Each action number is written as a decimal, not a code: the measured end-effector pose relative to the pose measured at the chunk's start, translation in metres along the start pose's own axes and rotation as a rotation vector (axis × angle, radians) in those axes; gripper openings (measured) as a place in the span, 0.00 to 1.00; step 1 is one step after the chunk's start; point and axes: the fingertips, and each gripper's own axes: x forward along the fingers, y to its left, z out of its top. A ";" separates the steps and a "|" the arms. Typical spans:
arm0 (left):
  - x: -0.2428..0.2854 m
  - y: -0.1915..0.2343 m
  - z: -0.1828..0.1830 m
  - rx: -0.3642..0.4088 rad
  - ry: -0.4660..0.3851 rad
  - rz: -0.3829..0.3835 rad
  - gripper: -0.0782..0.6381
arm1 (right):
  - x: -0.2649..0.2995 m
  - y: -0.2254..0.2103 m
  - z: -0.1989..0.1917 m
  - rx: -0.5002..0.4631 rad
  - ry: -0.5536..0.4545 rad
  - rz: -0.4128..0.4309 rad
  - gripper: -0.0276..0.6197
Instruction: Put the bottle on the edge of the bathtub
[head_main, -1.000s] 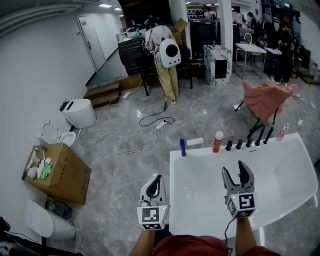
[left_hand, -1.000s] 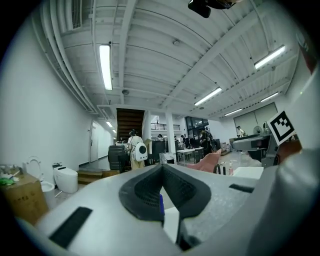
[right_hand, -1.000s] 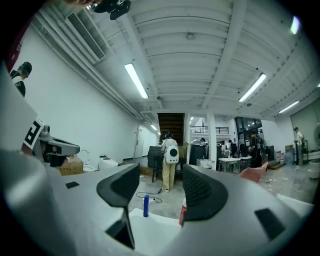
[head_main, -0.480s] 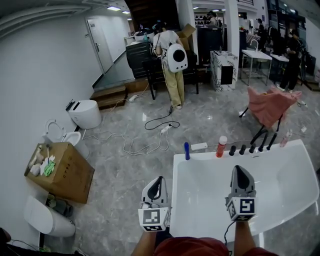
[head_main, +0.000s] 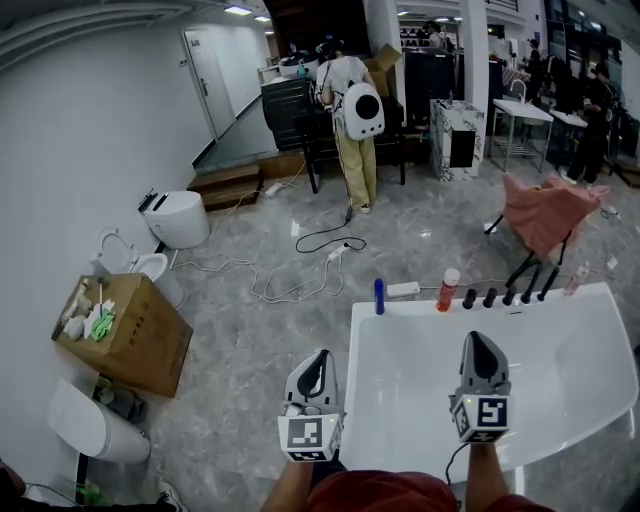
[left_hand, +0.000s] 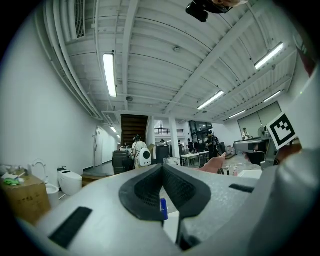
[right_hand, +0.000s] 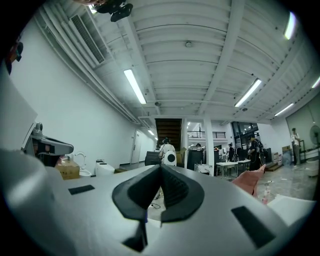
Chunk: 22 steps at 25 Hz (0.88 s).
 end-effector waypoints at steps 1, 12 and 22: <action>-0.001 0.000 0.001 0.001 -0.003 0.000 0.12 | -0.001 0.001 0.001 -0.001 -0.003 0.001 0.04; -0.005 0.000 0.007 -0.005 -0.025 0.002 0.11 | -0.002 0.007 0.001 0.006 0.008 0.012 0.04; -0.007 0.007 0.011 -0.005 -0.037 -0.003 0.11 | 0.002 0.017 0.004 -0.013 0.017 0.030 0.04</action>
